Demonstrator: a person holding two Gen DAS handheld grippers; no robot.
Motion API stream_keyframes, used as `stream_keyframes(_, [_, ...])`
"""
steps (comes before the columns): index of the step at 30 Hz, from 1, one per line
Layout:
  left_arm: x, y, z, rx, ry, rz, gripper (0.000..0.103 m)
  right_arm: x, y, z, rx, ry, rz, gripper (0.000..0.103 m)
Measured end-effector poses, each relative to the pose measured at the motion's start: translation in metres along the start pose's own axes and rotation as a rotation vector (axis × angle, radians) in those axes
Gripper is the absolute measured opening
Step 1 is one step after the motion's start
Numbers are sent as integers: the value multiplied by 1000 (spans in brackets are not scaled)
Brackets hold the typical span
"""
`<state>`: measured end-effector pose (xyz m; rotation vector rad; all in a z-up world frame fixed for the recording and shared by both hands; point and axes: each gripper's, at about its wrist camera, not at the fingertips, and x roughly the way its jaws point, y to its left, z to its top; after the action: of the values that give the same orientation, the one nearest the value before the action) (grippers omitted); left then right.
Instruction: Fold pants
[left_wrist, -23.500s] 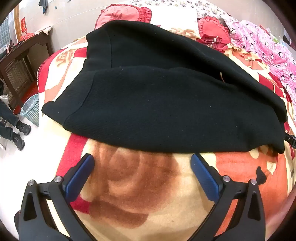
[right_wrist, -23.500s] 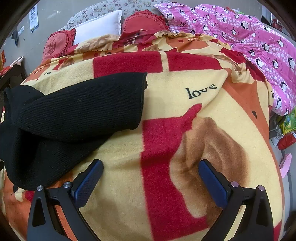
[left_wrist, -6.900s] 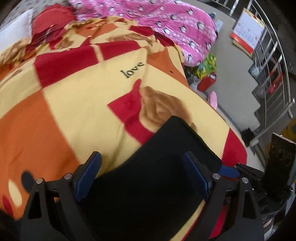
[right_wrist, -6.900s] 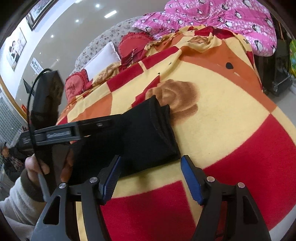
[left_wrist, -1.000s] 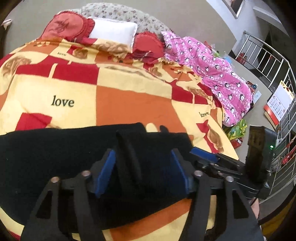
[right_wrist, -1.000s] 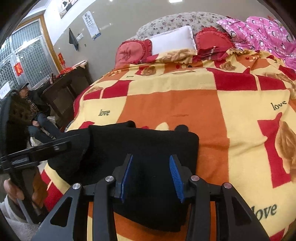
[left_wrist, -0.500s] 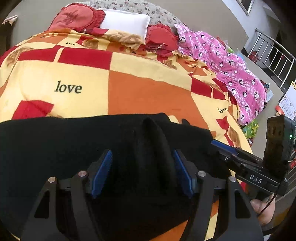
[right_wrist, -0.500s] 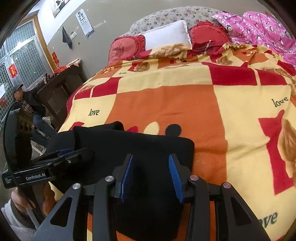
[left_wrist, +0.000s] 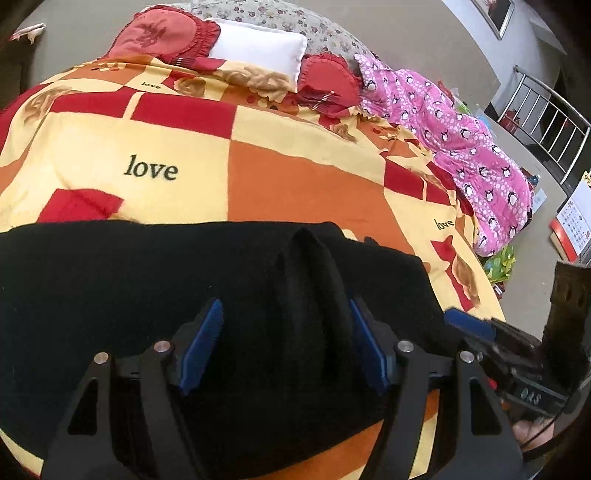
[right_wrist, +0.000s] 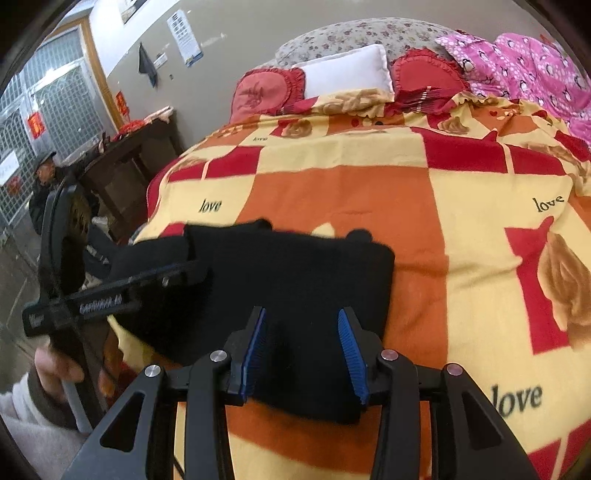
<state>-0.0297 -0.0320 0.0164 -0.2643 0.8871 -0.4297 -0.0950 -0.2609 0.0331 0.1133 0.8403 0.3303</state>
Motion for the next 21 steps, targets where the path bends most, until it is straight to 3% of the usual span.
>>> stream_keyframes(9, [3, -8, -8, 38, -30, 25, 78, 3, 5, -20, -29, 17, -26, 43])
stream_keyframes(16, [-2, -8, -10, 30, -41, 43, 79, -5, 3, -11, -1, 3, -8, 43])
stream_keyframes(21, [-14, -2, -13, 19, -73, 87, 80, 2, 11, 1, -10, 5, 2, 49])
